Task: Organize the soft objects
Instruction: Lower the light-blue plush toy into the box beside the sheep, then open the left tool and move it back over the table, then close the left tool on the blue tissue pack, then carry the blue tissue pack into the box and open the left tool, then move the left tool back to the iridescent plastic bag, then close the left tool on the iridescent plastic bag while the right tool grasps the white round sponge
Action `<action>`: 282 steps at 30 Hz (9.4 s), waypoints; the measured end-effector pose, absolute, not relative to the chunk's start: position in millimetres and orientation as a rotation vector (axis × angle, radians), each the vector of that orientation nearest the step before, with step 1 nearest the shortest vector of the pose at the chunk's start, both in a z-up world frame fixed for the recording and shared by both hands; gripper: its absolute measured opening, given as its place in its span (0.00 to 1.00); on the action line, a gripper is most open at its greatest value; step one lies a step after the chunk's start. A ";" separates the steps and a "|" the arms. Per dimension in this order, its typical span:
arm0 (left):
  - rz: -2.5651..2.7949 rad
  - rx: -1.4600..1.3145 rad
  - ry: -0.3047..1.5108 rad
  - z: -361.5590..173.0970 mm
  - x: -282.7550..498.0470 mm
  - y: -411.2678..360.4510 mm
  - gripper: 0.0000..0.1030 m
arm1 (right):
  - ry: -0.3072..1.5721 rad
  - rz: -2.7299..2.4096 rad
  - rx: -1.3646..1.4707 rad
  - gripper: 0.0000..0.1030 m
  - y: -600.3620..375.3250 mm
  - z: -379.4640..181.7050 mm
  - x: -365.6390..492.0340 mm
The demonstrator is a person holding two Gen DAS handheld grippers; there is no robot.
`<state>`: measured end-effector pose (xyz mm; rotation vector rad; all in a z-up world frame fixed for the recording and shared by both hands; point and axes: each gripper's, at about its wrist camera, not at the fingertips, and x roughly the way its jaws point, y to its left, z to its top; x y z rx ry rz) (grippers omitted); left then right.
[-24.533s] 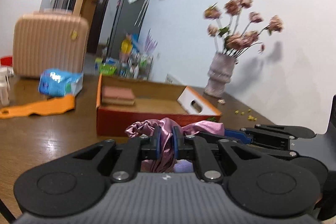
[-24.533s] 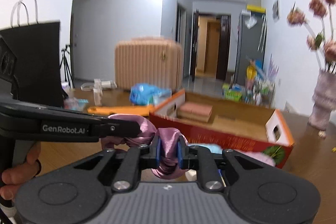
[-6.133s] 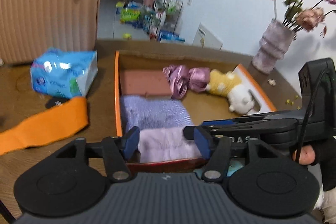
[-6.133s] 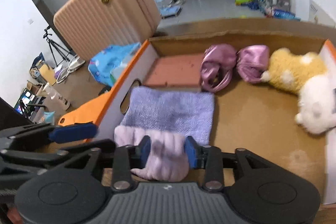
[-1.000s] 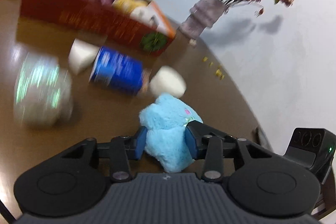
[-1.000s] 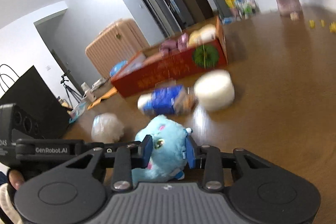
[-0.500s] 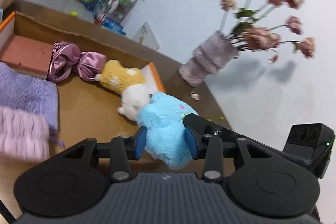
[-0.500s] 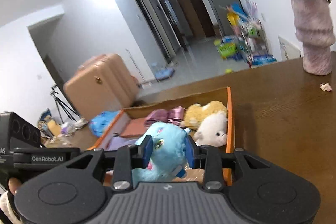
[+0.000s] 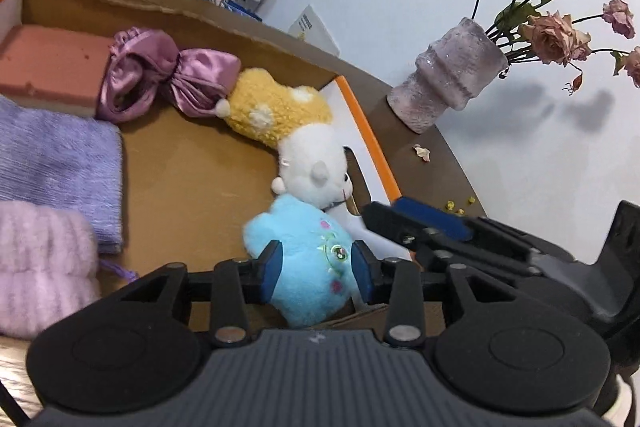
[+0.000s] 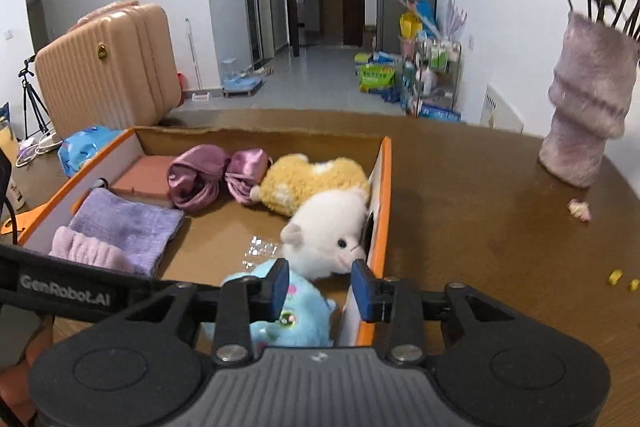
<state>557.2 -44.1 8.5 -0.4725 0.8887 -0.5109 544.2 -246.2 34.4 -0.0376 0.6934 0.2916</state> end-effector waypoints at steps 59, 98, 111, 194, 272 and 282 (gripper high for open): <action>0.088 -0.124 0.525 17.0 274.0 -15.2 0.93 | 0.277 -0.076 -0.033 0.83 -583.7 -17.5 280.2; -0.297 -0.281 0.720 -5.5 369.4 -27.3 0.38 | 0.644 0.415 0.163 0.35 -228.1 -21.8 387.5; -0.446 -0.418 0.705 20.9 325.8 -22.9 0.30 | 0.548 0.486 0.188 0.29 -253.2 20.5 340.3; -0.172 -0.109 0.353 101.1 282.6 -44.2 0.86 | 0.278 0.529 0.022 0.77 -353.3 78.1 323.4; 0.027 -0.156 0.502 4.7 266.4 -11.7 0.95 | 0.395 0.387 0.062 0.81 -392.6 -2.3 327.5; -0.106 -0.125 0.559 -5.1 300.8 -10.4 0.94 | 0.494 0.566 0.084 0.67 -275.0 -13.4 331.1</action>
